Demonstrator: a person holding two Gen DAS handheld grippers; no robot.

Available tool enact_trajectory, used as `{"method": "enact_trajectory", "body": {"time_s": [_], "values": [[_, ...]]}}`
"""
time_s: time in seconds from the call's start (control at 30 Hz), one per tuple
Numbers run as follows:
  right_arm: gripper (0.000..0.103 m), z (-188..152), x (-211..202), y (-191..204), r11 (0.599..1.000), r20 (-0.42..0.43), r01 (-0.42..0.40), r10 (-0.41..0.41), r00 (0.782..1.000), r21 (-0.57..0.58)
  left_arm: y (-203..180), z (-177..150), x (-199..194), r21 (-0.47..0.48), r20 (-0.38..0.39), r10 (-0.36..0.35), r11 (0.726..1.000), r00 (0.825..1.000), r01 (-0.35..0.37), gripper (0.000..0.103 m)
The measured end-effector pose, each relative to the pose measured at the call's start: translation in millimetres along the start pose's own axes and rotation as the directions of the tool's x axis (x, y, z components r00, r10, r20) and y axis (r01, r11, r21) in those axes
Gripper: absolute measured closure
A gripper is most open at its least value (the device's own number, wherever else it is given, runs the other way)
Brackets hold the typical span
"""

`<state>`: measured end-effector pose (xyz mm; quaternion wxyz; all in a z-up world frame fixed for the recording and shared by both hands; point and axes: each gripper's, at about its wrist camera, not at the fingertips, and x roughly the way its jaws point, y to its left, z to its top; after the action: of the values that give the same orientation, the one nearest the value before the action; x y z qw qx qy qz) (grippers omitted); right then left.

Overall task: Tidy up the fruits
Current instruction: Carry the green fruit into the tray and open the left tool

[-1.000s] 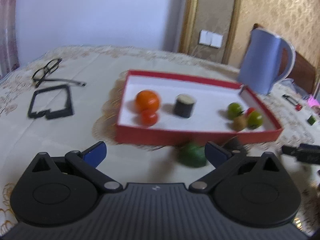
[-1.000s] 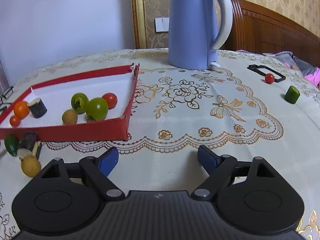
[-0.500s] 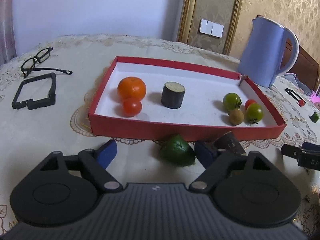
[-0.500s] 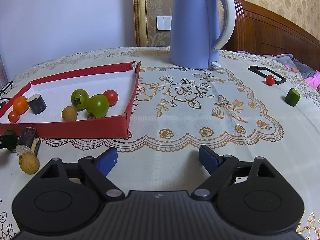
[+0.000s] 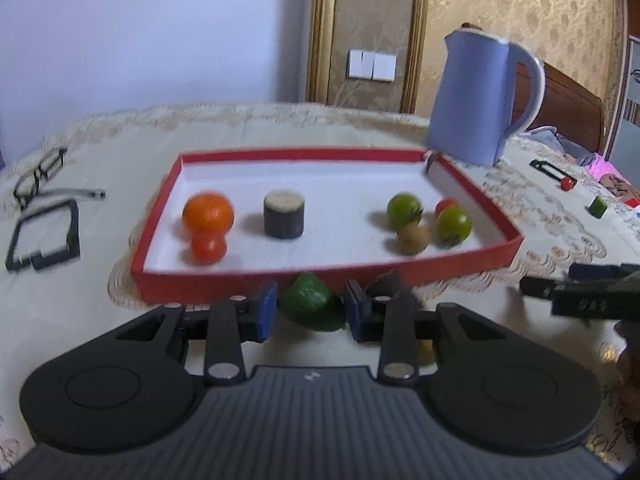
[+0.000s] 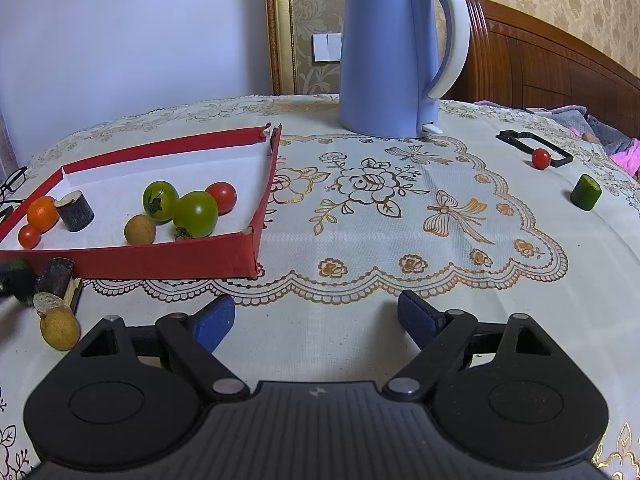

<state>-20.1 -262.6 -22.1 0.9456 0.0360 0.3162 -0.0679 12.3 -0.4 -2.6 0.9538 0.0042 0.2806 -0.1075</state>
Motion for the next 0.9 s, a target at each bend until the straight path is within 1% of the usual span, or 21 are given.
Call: {"method": "enact_trajectory", "body": {"time_s": [0.07,0.1,0.13,0.2,0.23,0.3,0.33,0.4,0.47,0.53,0.57,0.6,0.67,0.7,0.77,0.83,0.87,0.9], "values": [[0.014,0,0,0,1.000,0.000,0.000,0.000,1.000,0.001,-3,10,-2,0.014,0.026,-0.007,1.000,1.000,0.006,0.073],[0.014,0,0,0,1.000,0.000,-0.001,0.001,1.000,0.001,-4,16,-1,0.019,0.042,-0.003,1.000,0.999,0.002,0.079],[0.014,0,0,0,1.000,0.000,-0.001,0.001,1.000,0.001,-4,23,1,0.017,0.045,-0.003,1.000,0.999,0.002,0.090],[0.014,0,0,-1,1.000,0.002,-0.004,0.004,1.000,0.006,-3,36,12,-0.006,0.029,-0.039,0.999,0.999,0.039,0.091],[0.014,0,0,-1,1.000,0.003,-0.006,0.006,1.000,0.009,-5,41,19,-0.002,0.022,-0.038,0.999,0.999,0.038,0.091],[0.014,0,0,-2,1.000,0.004,-0.009,0.009,1.000,0.011,-10,46,34,0.025,0.024,-0.003,1.000,1.000,0.002,0.091],[0.014,0,0,-2,1.000,0.004,-0.009,0.009,1.000,0.012,-12,48,42,0.033,0.020,0.004,0.999,1.000,-0.004,0.093],[0.014,1,0,-2,1.000,0.004,-0.010,0.010,1.000,0.014,-12,48,54,0.017,-0.006,-0.005,1.000,1.000,0.005,0.093],[0.014,1,-1,-3,1.000,0.006,-0.013,0.013,1.000,0.018,-10,45,52,0.004,-0.004,-0.032,0.999,0.999,0.032,0.093],[0.014,1,-1,-3,1.000,0.006,-0.014,0.014,1.000,0.020,-6,39,38,0.002,0.016,-0.028,1.000,0.999,0.028,0.092],[0.014,1,-1,-3,1.000,0.006,-0.014,0.014,1.000,0.019,-3,36,30,-0.001,0.028,-0.036,0.999,0.999,0.036,0.091],[0.014,1,-1,-3,1.000,0.006,-0.013,0.013,1.000,0.017,1,31,21,-0.004,0.041,-0.043,0.999,0.998,0.043,0.090],[0.014,1,-1,-2,1.000,0.005,-0.013,0.013,1.000,0.015,7,21,4,0.006,0.048,-0.053,0.999,0.997,0.052,0.074],[0.014,1,0,-2,1.000,0.005,-0.013,0.013,1.000,0.016,10,15,-4,0.005,0.051,-0.055,0.998,0.997,0.055,0.069],[0.013,1,0,-2,1.000,0.005,-0.014,0.014,1.000,0.017,13,3,-17,0.013,0.060,-0.064,0.998,0.996,0.064,0.055],[0.013,1,0,-2,1.000,0.005,-0.012,0.012,1.000,0.015,14,-5,-22,0.023,0.052,-0.063,0.998,0.997,0.062,0.045],[0.013,1,0,-2,1.000,0.005,-0.011,0.011,1.000,0.015,13,-9,-23,0.023,0.051,-0.059,0.998,0.997,0.058,0.043],[0.013,1,0,-2,1.000,0.005,-0.011,0.011,1.000,0.014,11,-12,-21,0.032,0.042,-0.065,0.997,0.997,0.064,0.043]]}}
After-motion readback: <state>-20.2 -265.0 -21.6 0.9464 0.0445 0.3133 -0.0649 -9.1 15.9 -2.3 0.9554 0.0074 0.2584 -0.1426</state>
